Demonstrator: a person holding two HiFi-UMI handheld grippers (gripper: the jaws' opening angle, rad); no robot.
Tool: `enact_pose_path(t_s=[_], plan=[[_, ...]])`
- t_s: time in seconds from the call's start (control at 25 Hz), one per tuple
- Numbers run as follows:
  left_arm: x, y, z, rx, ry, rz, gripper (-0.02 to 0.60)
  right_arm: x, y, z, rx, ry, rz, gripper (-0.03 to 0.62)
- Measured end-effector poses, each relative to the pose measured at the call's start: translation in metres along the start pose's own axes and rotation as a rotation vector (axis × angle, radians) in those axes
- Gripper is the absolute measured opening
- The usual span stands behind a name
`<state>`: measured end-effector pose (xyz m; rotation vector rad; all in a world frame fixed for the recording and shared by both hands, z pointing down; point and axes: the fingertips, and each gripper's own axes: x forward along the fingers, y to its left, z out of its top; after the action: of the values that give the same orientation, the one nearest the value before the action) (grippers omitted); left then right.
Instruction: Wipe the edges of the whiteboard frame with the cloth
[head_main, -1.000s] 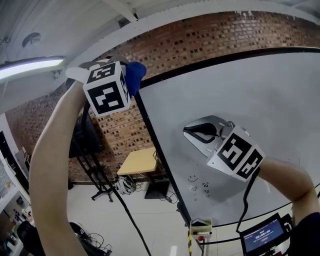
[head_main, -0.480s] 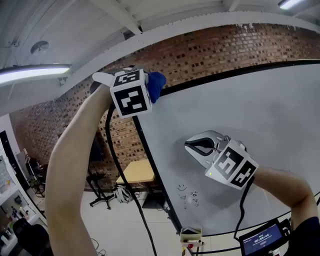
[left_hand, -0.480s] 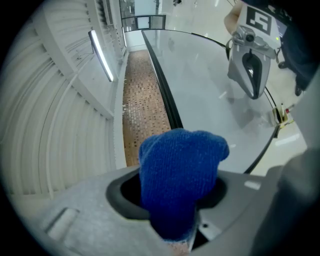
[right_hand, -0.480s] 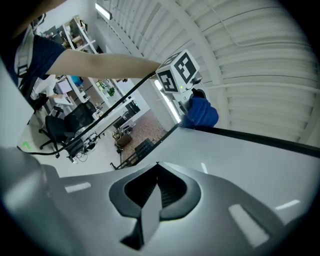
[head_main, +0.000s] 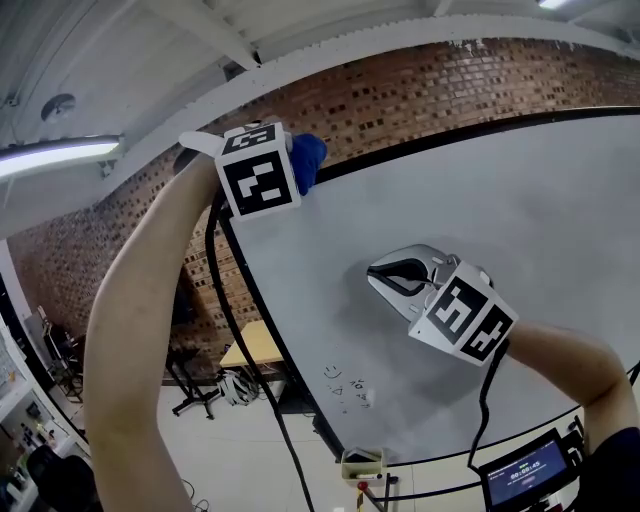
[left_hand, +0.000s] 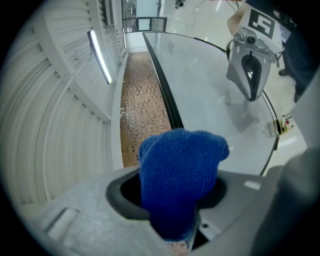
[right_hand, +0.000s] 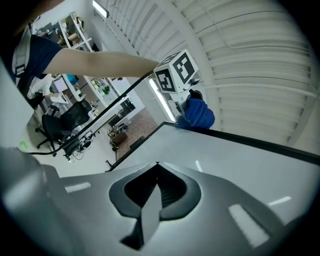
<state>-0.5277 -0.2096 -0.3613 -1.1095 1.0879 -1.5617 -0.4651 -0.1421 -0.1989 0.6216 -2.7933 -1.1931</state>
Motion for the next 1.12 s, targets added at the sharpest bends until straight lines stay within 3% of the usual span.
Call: enact_pose_path(t_s=[0.24,0.56,1.12], plan=[[0.006,0.002,0.026,0.022,-0.013,-0.007,0.196,-0.018,0.000,-0.020,-0.001,0.038,-0.006,0.009],[0.010,0.020,0.087,0.025,-0.051,-0.012,0.195,-0.072,-0.029,-0.045,0.015,0.082,-0.044,0.009],[0.007,0.042,0.157,0.030,-0.036,-0.012,0.189,-0.151,-0.058,-0.074,0.053,0.089,-0.094,0.009]])
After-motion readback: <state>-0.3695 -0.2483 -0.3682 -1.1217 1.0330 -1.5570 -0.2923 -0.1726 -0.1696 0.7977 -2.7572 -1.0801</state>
